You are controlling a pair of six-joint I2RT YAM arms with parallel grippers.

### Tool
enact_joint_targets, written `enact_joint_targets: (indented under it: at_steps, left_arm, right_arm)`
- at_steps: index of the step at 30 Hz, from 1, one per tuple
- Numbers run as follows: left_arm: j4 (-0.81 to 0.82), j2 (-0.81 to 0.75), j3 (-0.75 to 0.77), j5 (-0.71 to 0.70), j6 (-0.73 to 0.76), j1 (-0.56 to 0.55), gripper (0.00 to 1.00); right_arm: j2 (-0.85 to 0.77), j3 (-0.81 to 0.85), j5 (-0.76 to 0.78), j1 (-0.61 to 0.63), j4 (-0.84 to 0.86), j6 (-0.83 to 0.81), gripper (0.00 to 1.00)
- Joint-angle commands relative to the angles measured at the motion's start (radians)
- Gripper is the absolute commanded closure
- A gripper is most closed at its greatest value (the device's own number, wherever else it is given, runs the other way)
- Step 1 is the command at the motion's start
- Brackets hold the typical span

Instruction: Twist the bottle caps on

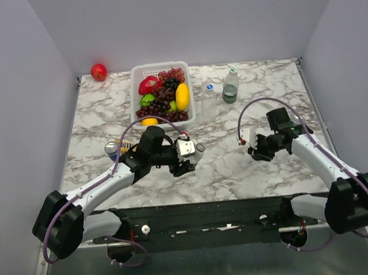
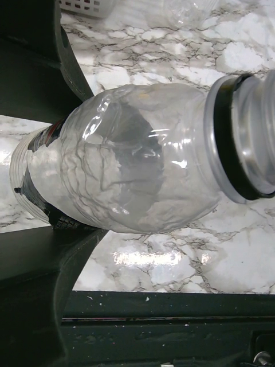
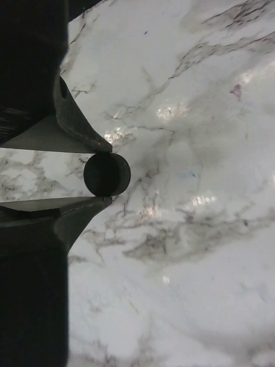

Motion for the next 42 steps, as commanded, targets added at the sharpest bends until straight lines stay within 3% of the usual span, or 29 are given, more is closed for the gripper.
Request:
enact_joint_targets:
  at_steps: [1, 6, 12, 16, 26, 42]
  left_arm:
    - [0.019, -0.039, -0.07, -0.002, 0.051, 0.006, 1.0]
    - [0.094, 0.016, -0.081, 0.082, 0.09, 0.003, 1.0]
    - [0.309, 0.041, -0.135, 0.073, 0.11, -0.005, 1.0]
    - [0.369, 0.03, -0.165, 0.076, 0.096, -0.005, 1.0]
    - [0.521, -0.016, -0.244, 0.065, -0.014, -0.007, 1.0]
    - [0.441, -0.05, -0.236, 0.098, -0.05, -0.005, 1.0]
  right_arm:
    - [-0.084, 0.198, -0.206, 0.019, -0.186, 0.03, 0.73]
    - [-0.079, 0.469, -0.336, 0.164, -0.299, 0.111, 0.73]
    - [0.013, 0.707, -0.301, 0.408, -0.328, 0.159, 0.72]
    - [0.086, 0.793, -0.261, 0.5, -0.363, 0.137, 0.72]
    - [0.206, 0.861, -0.137, 0.625, -0.418, 0.033, 0.71]
    - [0.249, 0.867, -0.063, 0.733, -0.354, 0.059, 0.71]
